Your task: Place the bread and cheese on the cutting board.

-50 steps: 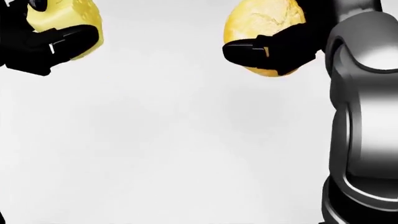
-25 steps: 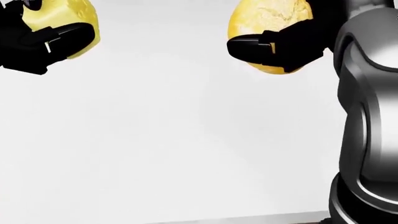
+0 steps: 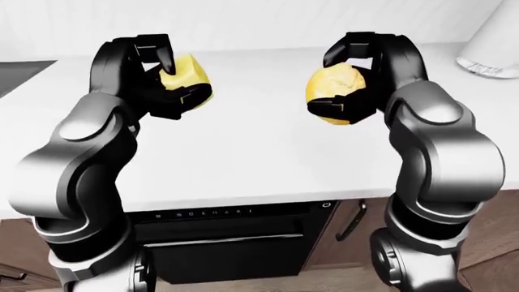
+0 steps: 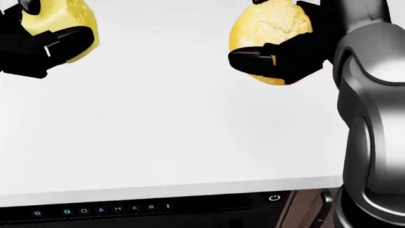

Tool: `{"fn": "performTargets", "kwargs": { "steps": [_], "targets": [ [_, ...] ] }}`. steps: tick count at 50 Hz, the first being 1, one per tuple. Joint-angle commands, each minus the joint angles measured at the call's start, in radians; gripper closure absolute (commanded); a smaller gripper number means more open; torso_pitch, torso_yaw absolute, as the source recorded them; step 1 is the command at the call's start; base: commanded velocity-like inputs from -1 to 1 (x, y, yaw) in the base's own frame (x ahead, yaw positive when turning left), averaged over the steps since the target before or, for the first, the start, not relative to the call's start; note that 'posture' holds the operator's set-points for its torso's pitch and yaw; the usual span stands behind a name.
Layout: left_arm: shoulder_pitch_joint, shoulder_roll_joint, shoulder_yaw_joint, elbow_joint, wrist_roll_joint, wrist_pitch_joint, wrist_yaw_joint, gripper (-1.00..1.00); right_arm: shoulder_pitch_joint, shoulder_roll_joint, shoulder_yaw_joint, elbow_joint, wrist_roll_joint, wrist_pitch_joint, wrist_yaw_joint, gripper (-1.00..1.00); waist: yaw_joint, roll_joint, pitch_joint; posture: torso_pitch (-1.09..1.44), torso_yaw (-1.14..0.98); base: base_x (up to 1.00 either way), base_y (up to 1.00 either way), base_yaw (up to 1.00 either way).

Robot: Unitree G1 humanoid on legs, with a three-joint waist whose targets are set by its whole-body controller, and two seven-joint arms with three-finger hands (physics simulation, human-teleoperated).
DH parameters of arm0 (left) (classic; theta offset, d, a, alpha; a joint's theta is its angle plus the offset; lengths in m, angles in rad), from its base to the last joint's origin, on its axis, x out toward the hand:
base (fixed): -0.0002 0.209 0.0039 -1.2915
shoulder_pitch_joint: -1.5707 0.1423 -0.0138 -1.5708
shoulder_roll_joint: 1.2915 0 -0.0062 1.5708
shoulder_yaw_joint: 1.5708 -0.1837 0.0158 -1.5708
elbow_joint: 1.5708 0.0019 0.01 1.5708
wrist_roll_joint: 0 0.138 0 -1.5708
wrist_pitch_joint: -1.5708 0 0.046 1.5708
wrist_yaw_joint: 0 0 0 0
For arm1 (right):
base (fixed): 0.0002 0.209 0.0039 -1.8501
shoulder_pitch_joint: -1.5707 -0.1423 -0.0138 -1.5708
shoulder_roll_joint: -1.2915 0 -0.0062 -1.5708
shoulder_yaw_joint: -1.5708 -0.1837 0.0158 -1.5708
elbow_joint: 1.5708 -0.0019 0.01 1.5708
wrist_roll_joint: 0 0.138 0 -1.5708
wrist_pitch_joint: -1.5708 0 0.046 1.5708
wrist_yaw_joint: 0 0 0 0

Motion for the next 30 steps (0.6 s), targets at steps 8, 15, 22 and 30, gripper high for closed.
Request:
{"fn": "performTargets", "kwargs": {
  "steps": [8, 15, 22, 30],
  "targets": [
    [-0.035, 0.006, 0.006, -0.034, -0.019, -0.041, 0.013, 0.98, -0.038, -0.02, -0.019, -0.033, 0.007, -0.019, -0.012, 1.0, -0.005, 0.02, -0.01, 0.0, 0.0, 0.0, 0.0, 0.0],
    [-0.046, 0.013, 0.011, -0.037, -0.032, -0.031, 0.021, 0.98, -0.038, -0.023, -0.023, -0.034, 0.022, -0.023, -0.02, 1.0, -0.009, 0.024, -0.013, 0.0, 0.0, 0.0, 0.0, 0.0],
    [-0.019, 0.015, 0.014, -0.045, -0.042, -0.04, 0.026, 0.98, -0.021, -0.013, -0.024, -0.015, 0.037, -0.054, -0.034, 1.0, -0.011, 0.061, -0.041, 0.0, 0.0, 0.0, 0.08, 0.0],
    [-0.006, 0.012, 0.012, -0.046, -0.044, -0.046, 0.031, 0.98, 0.009, -0.005, -0.026, -0.029, 0.052, -0.065, -0.048, 1.0, -0.022, 0.05, -0.043, 0.0, 0.0, 0.0, 0.13, 0.0]
  ]
}}
